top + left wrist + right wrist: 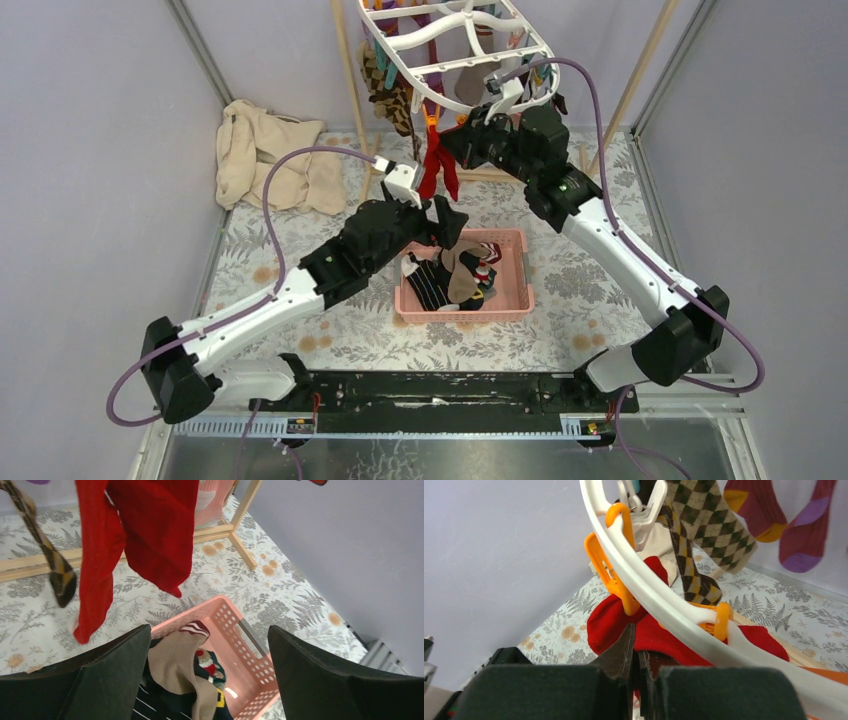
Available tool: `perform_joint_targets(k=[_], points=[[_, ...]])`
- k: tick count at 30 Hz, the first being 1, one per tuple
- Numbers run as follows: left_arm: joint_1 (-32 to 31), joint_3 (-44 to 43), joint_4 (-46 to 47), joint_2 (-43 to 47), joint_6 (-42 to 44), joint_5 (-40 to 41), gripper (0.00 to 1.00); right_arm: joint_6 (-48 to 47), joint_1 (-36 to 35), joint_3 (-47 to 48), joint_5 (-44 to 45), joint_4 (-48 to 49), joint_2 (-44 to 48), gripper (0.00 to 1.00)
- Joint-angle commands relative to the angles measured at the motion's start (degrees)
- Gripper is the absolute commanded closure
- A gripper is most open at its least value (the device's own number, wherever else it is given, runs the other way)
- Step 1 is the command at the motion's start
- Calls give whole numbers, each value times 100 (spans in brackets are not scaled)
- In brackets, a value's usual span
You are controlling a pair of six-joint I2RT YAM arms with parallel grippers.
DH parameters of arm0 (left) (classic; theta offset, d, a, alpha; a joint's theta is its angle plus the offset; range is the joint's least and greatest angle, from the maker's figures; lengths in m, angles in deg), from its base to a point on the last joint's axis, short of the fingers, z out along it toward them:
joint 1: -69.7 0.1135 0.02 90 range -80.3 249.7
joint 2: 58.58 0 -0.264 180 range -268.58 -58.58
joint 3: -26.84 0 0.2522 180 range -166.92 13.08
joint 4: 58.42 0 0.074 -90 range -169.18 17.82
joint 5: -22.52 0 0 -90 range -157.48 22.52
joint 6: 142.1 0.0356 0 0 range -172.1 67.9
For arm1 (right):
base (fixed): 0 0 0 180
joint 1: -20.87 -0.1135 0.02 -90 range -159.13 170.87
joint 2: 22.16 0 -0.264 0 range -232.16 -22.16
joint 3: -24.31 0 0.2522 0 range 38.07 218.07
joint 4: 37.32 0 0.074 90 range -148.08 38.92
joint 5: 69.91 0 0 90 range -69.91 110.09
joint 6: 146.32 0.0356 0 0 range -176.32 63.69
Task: Remove the socks clipped to the hanger
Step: Adjust the hanger on the clothesline.
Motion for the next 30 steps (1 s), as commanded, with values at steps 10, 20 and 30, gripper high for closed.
perform_joint_targets(k=[10,20,30], points=[[-13,-230,1586,-799,473,1549,1,-212,-379,816,101,-683,-44,97],[-16,-390,2321,-1389,683,1953,55,-291,-393,849,89,-1029,120,97],[-9,-311,2258,-1258,633,2031,100,-382,-391,603,106,-1019,276,90]])
